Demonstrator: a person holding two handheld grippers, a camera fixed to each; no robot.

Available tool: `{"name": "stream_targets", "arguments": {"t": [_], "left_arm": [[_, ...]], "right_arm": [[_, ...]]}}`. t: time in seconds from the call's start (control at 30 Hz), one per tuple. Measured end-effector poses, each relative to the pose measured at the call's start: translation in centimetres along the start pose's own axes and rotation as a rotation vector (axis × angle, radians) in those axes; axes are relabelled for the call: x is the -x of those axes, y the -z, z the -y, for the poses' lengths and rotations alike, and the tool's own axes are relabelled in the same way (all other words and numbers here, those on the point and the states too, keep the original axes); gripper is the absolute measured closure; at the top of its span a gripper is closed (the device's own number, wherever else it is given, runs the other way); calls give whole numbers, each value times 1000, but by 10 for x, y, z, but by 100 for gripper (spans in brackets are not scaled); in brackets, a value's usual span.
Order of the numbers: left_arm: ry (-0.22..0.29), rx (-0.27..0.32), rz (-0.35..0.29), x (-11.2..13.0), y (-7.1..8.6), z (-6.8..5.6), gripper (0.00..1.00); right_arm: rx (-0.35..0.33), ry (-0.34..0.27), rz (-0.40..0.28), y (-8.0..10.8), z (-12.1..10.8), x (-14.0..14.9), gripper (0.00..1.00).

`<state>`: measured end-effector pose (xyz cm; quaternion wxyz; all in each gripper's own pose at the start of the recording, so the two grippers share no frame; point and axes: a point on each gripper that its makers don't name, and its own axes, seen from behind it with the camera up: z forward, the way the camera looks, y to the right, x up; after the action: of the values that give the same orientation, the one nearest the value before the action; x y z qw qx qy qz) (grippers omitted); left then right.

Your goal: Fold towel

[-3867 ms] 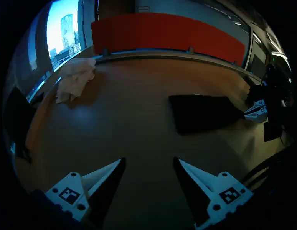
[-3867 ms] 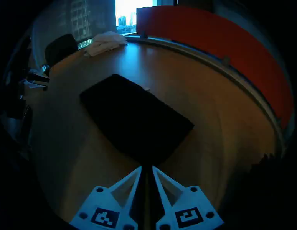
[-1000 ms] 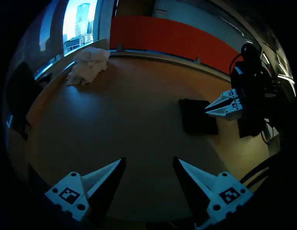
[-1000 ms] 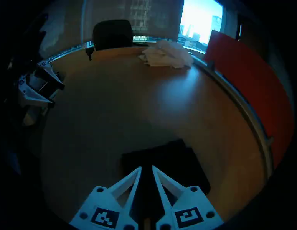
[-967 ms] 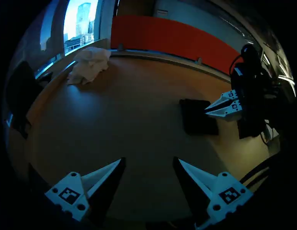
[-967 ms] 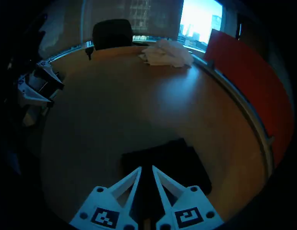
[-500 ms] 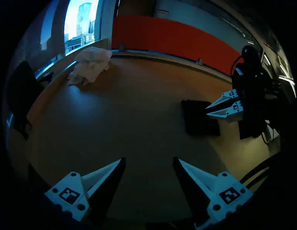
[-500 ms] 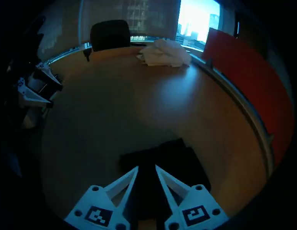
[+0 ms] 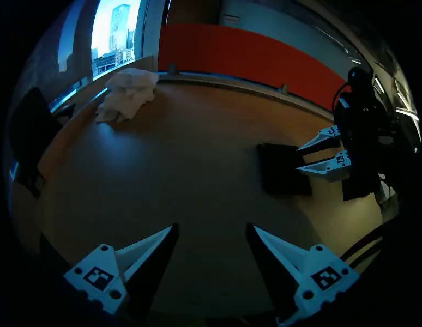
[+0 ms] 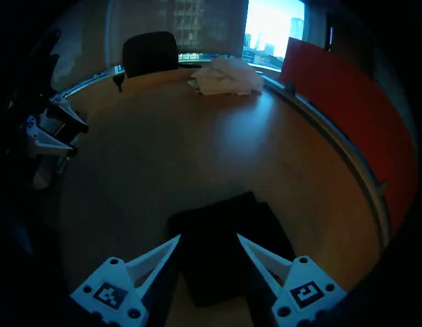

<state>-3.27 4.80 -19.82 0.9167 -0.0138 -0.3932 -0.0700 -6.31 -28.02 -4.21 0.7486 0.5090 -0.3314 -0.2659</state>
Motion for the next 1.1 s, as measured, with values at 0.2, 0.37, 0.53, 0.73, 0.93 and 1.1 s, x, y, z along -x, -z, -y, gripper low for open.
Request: {"name": "stream_targets", "arguments": {"t": [0.2, 0.37, 0.53, 0.73, 0.93, 1.1], "left_arm": [[-6, 0, -4, -2, 0, -1, 9], [-9, 3, -3, -2, 0, -3, 9], [-16, 6, -2, -1, -1, -6, 10], [-21, 9, 1, 0, -1, -8, 9], [-21, 10, 1, 1, 0, -9, 10], [-23, 10, 2, 2, 0, -10, 10]], "right_arm": [[12, -36, 15, 4, 3, 19, 40], [23, -67, 29, 10, 4, 35, 40], [38, -89, 43, 17, 4, 50, 40], [55, -111, 57, 22, 4, 65, 40], [60, -128, 78, 23, 8, 82, 40], [63, -139, 99, 21, 13, 95, 40]]}}
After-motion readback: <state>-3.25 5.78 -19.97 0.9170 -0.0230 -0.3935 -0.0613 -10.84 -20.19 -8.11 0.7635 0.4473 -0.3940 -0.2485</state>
